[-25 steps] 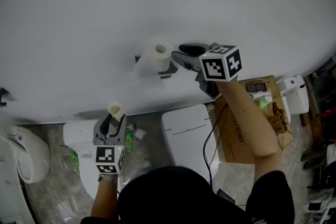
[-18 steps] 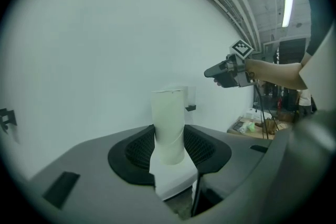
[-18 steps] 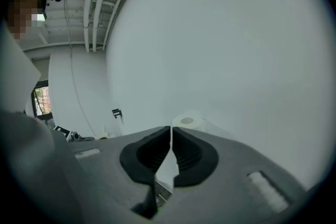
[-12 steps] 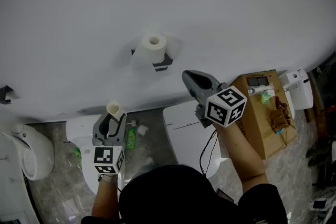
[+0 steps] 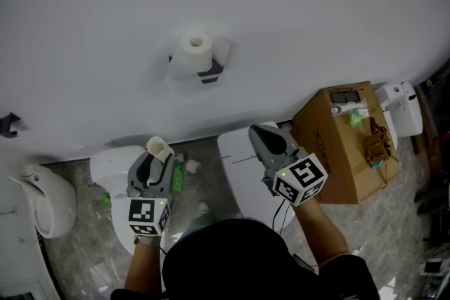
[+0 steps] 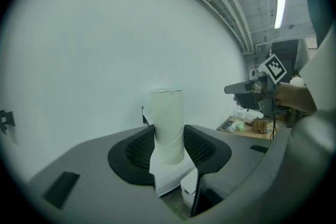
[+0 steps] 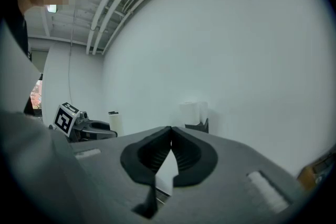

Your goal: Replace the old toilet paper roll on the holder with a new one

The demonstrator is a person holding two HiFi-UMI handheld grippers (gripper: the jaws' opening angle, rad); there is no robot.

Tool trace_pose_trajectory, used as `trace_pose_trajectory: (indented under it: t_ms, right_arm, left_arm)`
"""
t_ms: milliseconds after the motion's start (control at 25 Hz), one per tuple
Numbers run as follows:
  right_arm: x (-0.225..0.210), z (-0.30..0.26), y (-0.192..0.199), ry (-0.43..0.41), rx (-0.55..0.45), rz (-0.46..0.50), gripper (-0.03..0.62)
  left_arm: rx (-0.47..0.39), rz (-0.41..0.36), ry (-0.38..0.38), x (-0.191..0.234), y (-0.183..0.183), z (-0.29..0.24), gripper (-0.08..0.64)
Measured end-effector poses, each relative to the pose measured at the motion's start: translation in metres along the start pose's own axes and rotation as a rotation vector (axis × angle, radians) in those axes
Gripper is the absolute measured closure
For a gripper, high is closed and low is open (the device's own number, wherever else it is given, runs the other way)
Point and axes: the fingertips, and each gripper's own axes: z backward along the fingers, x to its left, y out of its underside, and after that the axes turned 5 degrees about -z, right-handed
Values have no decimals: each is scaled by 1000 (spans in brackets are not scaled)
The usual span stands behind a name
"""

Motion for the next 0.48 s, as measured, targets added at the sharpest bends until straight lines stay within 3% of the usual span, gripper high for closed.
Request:
trace_pose_trajectory:
  t_ms: [480]
  right_arm:
    - [9, 54, 21, 28, -74, 1, 594]
  left_arm:
    - [-55, -37, 23, -34, -13, 13, 376]
